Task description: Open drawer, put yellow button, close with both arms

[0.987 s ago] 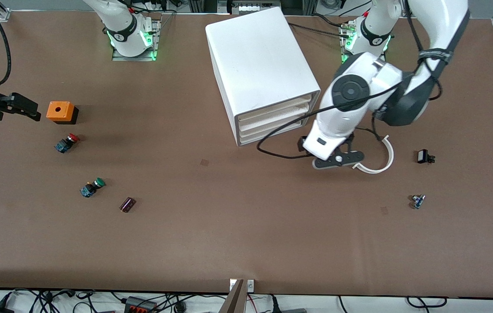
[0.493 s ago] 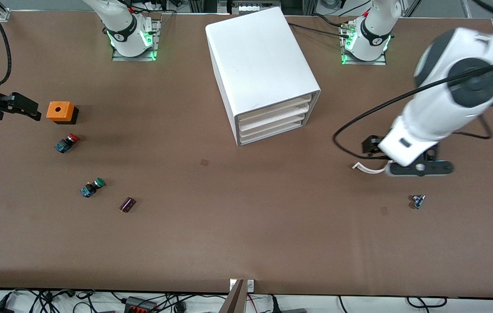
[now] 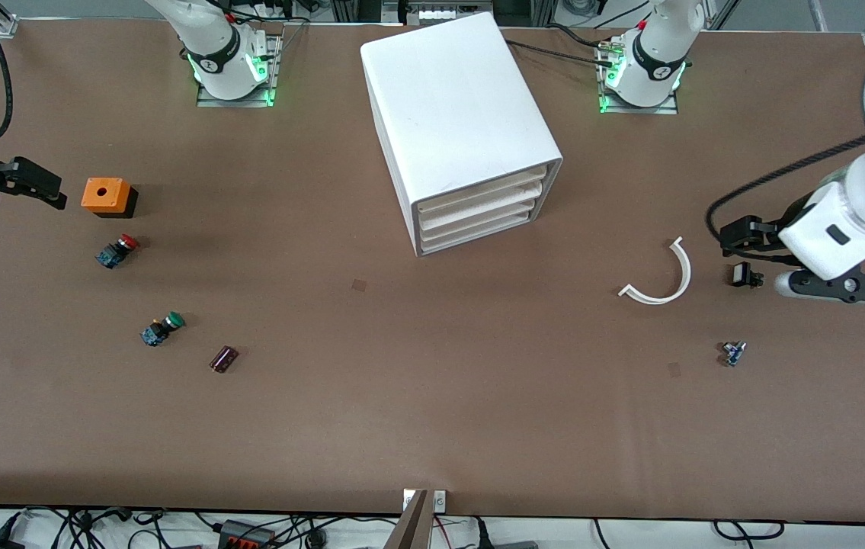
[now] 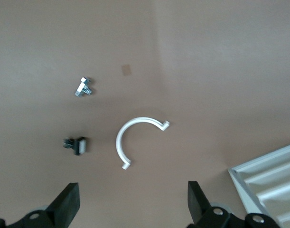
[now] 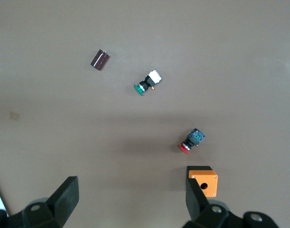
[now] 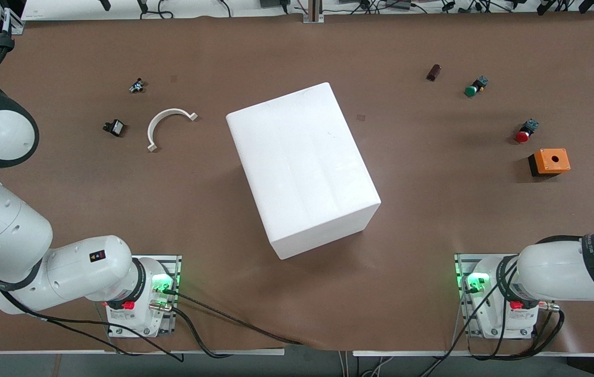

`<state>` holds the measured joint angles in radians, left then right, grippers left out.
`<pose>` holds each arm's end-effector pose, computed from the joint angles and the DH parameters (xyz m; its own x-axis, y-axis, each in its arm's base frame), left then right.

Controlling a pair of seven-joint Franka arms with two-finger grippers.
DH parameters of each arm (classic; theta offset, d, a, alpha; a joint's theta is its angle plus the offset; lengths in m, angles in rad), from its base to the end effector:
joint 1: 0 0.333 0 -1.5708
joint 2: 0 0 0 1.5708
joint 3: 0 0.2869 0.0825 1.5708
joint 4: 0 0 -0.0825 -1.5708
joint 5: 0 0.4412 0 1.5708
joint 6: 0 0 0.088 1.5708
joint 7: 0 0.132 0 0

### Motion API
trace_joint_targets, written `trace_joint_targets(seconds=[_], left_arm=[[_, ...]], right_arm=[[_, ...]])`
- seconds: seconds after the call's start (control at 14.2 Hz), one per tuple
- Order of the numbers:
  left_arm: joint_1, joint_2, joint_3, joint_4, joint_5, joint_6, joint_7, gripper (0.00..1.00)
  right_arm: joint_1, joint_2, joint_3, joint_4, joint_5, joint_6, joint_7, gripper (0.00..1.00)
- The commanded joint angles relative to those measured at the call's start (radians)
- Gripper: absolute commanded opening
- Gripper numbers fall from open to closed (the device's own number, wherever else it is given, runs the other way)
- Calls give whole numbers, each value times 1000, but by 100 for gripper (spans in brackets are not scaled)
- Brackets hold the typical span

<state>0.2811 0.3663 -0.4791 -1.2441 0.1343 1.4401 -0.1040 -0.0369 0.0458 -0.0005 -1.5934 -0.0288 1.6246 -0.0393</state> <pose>0.6802 -0.0669 0.5130 0.9885 -0.0693 -0.1342 -0.0675 -0.9976 0.0177 0.6268 -0.0271 0.5348 0.9999 0.0034 -0.0157 0.0039 -0.9996 0.0281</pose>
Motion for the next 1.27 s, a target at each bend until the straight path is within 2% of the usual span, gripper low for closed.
trace_joint_targets(seconds=[0.0,0.14,0.28,0.35,0.56,0.78,1.2], left_arm=[[-213,-160,340,-206,-159,135,137,100],[-229,-268,369,-386,-162,314,326,100],[-240,-360,389,-516,-162,403,340,100],[-243,-381,392,-543,-165,430,337,100],[-279,-418,447,-541,-167,427,328,100],[-273,-408,436,-511,-165,338,319,100],[-281,-392,432,-480,-162,327,285,100]], right_arm=[[-3,-14,0,-5,1,-12,-8,100],[-1,-14,2,-7,1,-43,-8,100],[-1,-12,4,-7,0,-45,-10,100],[0,-12,4,-7,-5,-46,-10,100],[0,-12,4,-8,-13,-49,-10,100],[-1,-14,2,-11,-13,-49,-10,100],[-3,-14,2,-11,-6,-35,-10,100]])
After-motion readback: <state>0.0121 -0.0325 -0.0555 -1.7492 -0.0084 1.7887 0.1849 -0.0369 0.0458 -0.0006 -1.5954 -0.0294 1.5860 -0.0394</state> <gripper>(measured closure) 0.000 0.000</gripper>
